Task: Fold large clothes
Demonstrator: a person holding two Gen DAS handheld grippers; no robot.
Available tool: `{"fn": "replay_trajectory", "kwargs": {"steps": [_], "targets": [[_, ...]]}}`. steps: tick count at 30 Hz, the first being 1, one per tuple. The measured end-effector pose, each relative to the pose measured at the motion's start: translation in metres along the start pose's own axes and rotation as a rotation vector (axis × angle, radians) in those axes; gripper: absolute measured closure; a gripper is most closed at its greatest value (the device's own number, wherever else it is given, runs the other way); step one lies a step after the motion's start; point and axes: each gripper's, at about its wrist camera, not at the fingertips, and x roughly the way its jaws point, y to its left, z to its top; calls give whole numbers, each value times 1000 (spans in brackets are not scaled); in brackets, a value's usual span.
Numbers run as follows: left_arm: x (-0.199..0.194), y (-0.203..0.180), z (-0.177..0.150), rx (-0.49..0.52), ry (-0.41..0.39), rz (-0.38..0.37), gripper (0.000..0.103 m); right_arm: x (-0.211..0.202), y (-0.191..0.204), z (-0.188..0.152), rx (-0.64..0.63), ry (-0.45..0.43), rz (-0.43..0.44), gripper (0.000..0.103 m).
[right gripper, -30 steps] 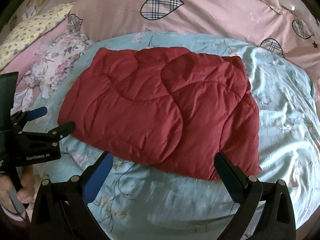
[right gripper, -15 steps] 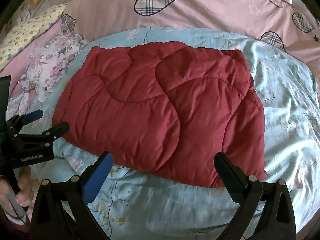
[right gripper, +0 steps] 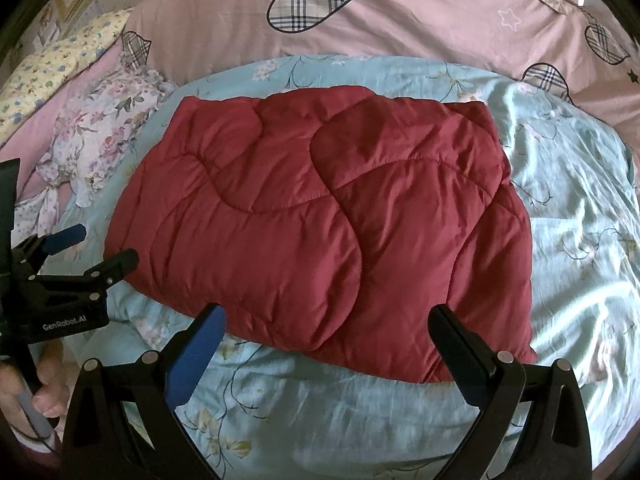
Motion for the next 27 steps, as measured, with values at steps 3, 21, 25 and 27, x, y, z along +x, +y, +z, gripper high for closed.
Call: {"fn": "replay_trajectory", "kwargs": {"steps": [3,21,25,27], "targets": [[0,0,0,-1,0,0,0,0,0,1,1,2,1,1],[1,-1,3,8,-3,1,0,-1,-1,2,5,-1,-1,1],[1,-1,3,9,-3,3,0,-1,0,2,5,-2,-2,1],[1,-1,3,9,-3,5,0,-2,0,2,6,-5,0,1]]}}
